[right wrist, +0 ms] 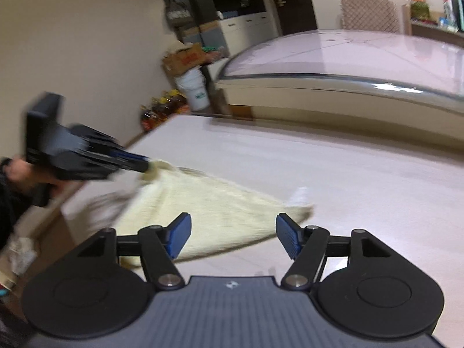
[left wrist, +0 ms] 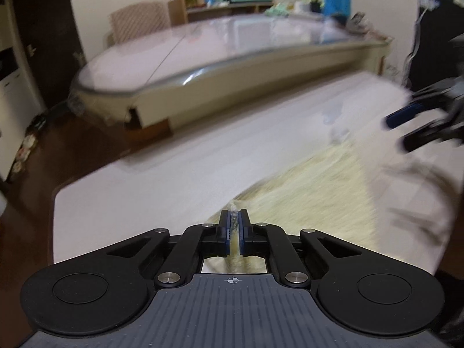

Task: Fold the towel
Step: 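Grasp the towel edge with the left tool while the right tool holds its corner, then lift the towel with both tools and spread it open above the table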

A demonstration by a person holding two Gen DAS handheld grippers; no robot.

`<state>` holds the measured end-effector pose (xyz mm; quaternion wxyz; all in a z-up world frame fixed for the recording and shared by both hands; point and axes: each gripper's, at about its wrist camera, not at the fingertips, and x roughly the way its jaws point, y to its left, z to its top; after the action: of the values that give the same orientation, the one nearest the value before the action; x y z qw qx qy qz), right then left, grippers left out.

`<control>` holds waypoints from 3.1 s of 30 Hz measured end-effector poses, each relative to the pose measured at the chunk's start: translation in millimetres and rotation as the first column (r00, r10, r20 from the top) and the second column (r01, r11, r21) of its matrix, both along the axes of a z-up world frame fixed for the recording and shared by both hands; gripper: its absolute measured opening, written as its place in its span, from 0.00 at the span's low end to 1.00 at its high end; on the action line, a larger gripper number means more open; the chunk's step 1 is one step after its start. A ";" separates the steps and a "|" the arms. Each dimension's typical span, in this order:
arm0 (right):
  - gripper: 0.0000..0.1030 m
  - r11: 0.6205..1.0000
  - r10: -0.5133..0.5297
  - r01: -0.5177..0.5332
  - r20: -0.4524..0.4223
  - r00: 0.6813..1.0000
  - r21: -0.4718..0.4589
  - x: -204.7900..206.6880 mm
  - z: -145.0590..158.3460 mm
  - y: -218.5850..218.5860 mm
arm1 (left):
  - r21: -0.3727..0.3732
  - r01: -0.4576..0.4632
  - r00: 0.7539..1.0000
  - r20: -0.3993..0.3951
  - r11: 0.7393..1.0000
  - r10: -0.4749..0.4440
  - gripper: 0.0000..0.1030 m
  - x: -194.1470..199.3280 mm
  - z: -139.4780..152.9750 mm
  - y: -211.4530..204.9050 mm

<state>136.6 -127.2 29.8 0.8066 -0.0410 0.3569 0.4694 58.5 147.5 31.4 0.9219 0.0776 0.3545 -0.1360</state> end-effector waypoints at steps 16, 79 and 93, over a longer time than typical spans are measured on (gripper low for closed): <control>0.48 0.793 0.608 -0.502 0.506 0.611 -0.346 -80.9 9.9 82.3 | 0.014 0.311 0.950 0.000 0.950 -0.311 0.05 -34.9 30.8 -48.0; 0.04 0.968 0.249 -0.221 0.581 0.774 -0.120 -92.6 70.1 -1.0 | 0.261 0.183 0.983 -0.020 0.948 -0.184 0.09 -165.5 -68.1 -112.2; 0.03 0.995 0.095 -0.099 0.554 0.827 -0.023 -58.9 99.3 -34.3 | 0.360 0.198 0.969 0.066 0.912 -0.236 0.06 -93.4 43.3 -53.2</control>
<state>77.7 -161.5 129.1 0.8507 -0.1908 0.1037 0.4787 -34.8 94.3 74.6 0.8902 0.2867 0.3119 -0.1678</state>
